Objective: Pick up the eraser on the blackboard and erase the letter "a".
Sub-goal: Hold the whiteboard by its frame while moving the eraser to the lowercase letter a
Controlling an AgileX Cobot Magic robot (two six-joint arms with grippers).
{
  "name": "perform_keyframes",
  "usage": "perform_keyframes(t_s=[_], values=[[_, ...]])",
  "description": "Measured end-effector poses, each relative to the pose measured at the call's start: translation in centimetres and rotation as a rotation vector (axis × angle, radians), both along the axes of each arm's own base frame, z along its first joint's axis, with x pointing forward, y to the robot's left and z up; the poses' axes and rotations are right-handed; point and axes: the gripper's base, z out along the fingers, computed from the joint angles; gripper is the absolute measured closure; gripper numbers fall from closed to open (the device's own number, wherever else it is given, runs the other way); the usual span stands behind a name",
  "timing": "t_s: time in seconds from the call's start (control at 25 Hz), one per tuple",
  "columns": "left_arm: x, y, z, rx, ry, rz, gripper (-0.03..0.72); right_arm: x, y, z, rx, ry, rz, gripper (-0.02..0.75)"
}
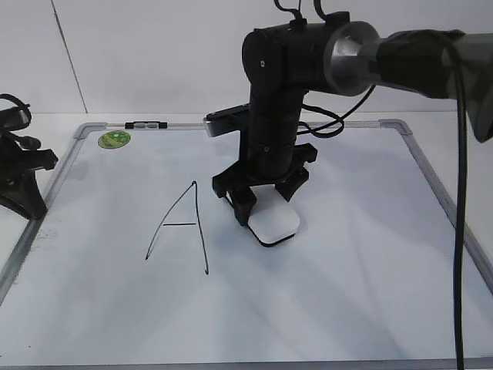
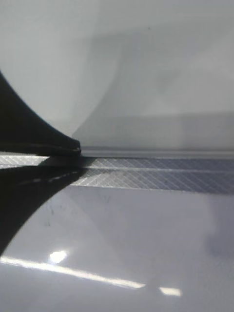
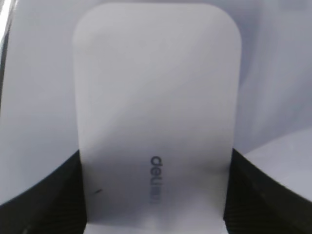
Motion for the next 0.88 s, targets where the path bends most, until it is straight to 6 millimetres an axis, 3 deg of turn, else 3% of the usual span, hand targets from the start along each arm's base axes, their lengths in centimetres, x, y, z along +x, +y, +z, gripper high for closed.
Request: perform_keyframes(t_s=[0.44, 0.88], values=[[0.0, 0.0, 0.0, 0.0, 0.0, 0.0, 0.671, -0.1, 0.1, 0.0, -0.029, -0.018, -0.003, 0.197], [0.0, 0.0, 0.0, 0.0, 0.001, 0.0, 0.671, 0.6, -0.9, 0.0, -0.022, -0.014, -0.054, 0.197]])
